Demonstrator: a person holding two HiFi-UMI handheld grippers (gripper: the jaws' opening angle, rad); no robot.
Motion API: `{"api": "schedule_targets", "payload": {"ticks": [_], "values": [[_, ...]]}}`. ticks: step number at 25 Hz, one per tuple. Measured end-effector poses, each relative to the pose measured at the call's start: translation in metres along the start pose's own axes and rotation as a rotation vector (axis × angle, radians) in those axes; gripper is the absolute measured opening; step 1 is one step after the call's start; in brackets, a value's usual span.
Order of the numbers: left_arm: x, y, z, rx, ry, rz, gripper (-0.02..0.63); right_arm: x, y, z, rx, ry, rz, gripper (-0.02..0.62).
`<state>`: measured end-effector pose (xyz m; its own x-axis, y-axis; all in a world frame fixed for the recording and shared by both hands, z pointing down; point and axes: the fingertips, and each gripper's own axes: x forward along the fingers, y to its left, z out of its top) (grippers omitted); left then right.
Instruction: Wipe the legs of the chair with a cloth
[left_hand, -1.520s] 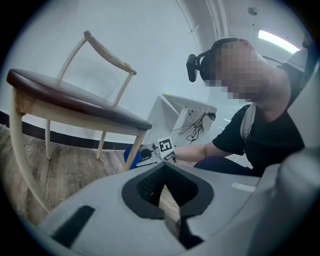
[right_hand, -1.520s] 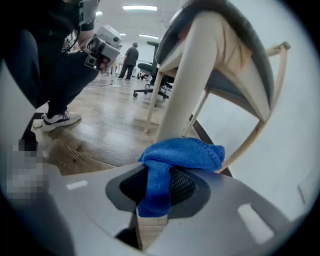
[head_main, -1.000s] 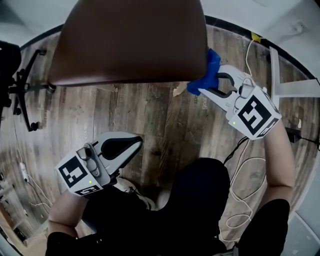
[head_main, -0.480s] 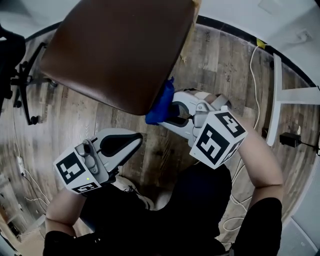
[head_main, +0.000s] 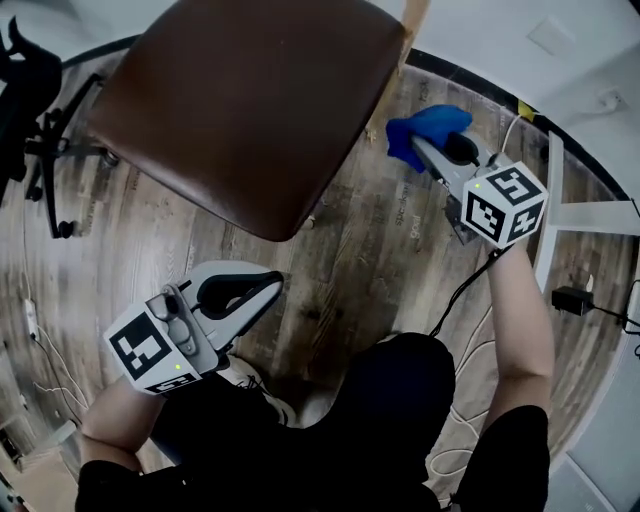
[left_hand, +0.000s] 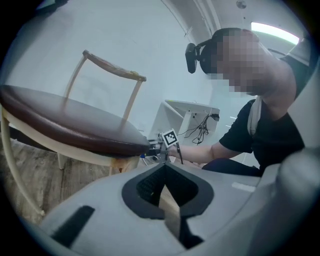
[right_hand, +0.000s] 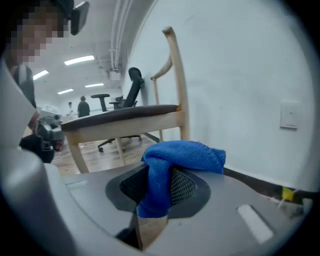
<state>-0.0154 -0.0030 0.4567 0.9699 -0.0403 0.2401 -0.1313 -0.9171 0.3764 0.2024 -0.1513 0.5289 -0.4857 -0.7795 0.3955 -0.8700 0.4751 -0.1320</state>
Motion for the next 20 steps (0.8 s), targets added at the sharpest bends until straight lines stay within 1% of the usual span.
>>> {"api": "schedule_targets", "payload": {"ticks": [1, 2, 4, 6, 9, 12, 15, 18, 20], "values": [[0.0, 0.001, 0.001, 0.003, -0.001, 0.006, 0.006, 0.004, -0.018, 0.007, 0.002, 0.007, -0.039, 0.098], [0.0, 0.002, 0.002, 0.007, -0.001, 0.007, 0.006, 0.01, -0.03, 0.016, 0.0, 0.011, -0.057, 0.098], [0.002, 0.001, 0.003, 0.017, 0.0, 0.004, 0.006, 0.024, -0.045, 0.036, -0.006, 0.025, -0.055, 0.098], [0.004, -0.001, 0.005, 0.034, -0.001, 0.0, 0.006, 0.04, -0.053, 0.051, -0.035, 0.067, -0.055, 0.1], [0.007, -0.006, 0.013, 0.062, -0.024, -0.007, 0.006, 0.055, -0.059, 0.06, -0.079, 0.12, -0.063, 0.1], [0.004, -0.008, 0.015, 0.058, -0.026, 0.0, 0.006, 0.064, -0.062, 0.063, -0.092, 0.127, -0.057, 0.1], [0.0, -0.007, 0.015, 0.04, -0.023, 0.013, 0.006, 0.072, -0.067, 0.049, -0.083, 0.137, -0.042, 0.1], [-0.001, -0.005, 0.013, 0.031, -0.011, 0.031, 0.006, 0.087, -0.076, 0.014, -0.07, 0.178, -0.044, 0.1], [-0.003, -0.003, 0.013, 0.017, -0.008, 0.047, 0.006, 0.097, -0.083, -0.01, -0.029, 0.196, -0.041, 0.1]]}}
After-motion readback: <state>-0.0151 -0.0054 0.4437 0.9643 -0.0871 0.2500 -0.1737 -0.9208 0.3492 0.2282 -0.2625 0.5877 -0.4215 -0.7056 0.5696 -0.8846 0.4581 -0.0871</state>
